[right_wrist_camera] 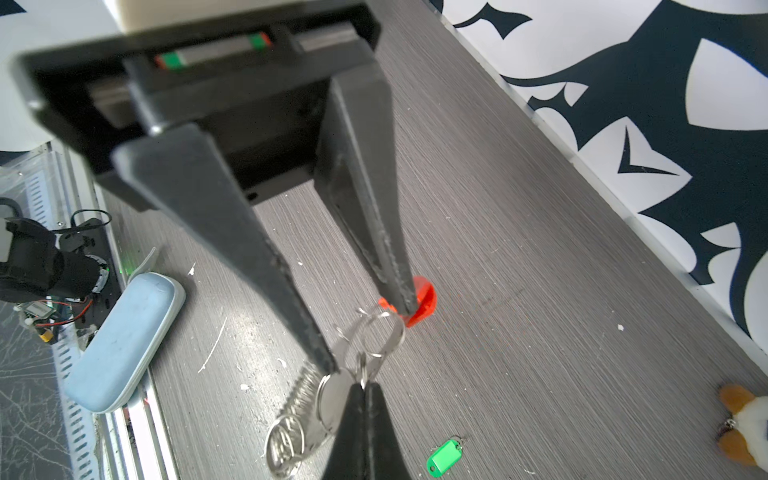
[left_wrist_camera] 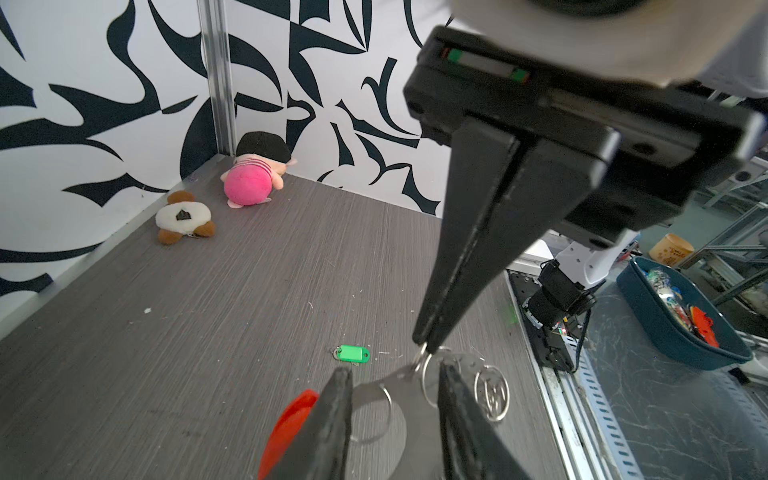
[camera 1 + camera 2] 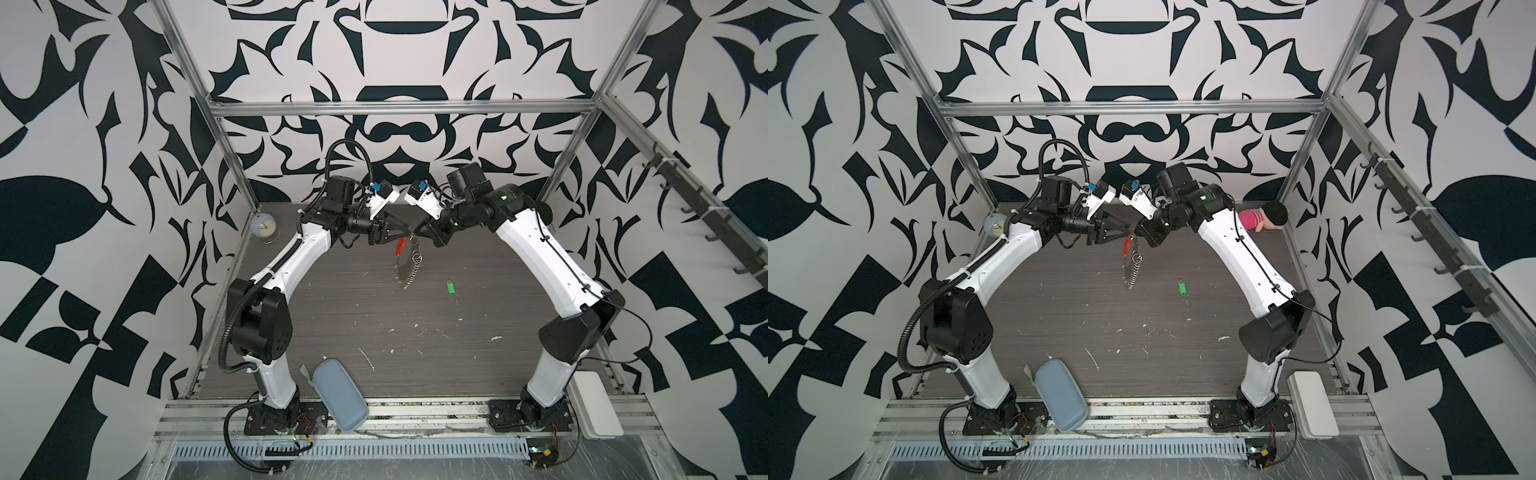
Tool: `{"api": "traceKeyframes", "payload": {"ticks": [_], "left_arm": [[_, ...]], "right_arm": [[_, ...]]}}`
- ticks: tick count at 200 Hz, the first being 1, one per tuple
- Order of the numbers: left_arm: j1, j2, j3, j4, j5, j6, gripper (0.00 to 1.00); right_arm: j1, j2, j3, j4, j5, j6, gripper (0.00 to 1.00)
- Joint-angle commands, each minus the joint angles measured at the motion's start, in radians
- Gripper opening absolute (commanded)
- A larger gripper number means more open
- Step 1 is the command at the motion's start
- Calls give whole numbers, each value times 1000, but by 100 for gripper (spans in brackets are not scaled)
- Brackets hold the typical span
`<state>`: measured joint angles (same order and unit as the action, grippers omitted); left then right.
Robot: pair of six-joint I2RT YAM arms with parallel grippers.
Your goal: Put the keys on the keyring
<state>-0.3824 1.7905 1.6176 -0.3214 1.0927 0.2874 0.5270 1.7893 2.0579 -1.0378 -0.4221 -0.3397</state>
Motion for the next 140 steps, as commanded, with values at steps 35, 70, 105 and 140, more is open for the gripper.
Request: {"api": "traceKeyframes", "payload": {"ticks": [35,70,105,140], "left_arm": [[-10,18,38,-25,40,-16,29],[-10,16,36,-34,39,-16,31],[-10,7,23,-55,42,-4,31],[-10,12,28,-61,49,-1,26]], "right_arm": [[11,-31,50,22,-29,12,0],[11,-28,65,35,-17,28,0],[10,-12,94,25,-18,36,0],[12,22,142,-10,-41,40,0]]}}
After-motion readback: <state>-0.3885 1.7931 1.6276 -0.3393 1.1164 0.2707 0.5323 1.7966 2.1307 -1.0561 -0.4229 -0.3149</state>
